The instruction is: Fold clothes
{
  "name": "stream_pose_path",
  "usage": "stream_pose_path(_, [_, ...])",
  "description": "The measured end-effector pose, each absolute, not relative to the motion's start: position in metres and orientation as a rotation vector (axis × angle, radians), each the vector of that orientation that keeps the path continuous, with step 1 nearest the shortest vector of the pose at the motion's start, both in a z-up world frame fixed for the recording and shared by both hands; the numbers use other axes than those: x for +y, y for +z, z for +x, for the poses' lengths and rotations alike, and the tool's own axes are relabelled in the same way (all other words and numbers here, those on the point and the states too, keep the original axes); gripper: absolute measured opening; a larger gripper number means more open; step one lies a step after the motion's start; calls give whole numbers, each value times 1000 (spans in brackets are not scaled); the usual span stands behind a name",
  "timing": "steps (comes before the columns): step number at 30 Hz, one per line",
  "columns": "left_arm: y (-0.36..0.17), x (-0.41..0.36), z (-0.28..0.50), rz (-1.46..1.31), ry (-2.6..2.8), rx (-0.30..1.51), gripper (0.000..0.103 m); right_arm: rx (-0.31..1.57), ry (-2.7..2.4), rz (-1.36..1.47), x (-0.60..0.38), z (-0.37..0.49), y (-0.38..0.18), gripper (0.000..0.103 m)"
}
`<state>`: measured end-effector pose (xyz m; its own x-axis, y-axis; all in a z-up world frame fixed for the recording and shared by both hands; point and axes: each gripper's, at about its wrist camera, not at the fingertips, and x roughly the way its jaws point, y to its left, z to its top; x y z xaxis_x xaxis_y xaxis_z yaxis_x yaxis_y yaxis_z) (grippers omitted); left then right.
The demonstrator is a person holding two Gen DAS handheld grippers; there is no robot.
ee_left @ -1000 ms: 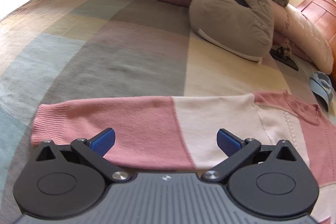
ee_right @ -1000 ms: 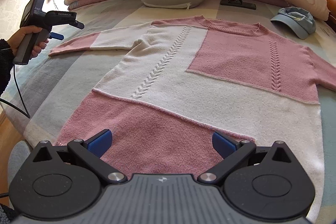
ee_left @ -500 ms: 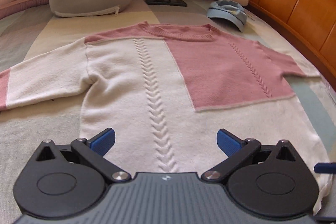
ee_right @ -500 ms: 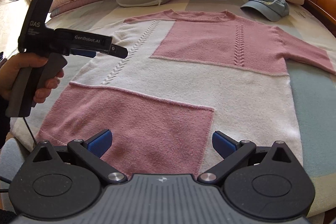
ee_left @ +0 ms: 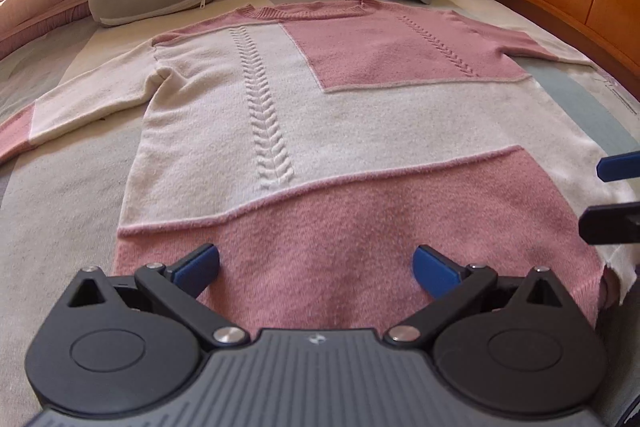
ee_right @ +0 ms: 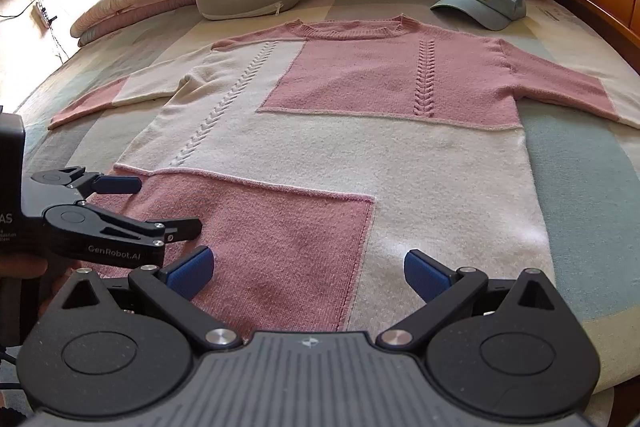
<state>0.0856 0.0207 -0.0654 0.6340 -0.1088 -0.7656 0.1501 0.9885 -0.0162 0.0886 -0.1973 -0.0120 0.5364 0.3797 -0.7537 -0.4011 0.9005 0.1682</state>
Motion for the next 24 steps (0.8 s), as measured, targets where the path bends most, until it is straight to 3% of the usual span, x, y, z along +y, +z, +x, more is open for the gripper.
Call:
stream_pose_path(7, [-47,48,81,9,-211,879,102,891,467,-20,-199,85,-10,103])
stream_pose_path(15, [-13,148,117,-264,11,661,102,864,472,21,-201,90,-6,103])
stream_pose_path(24, [-54,286,144,-752,242,557,102,878,480,30,-192,107,-10,103])
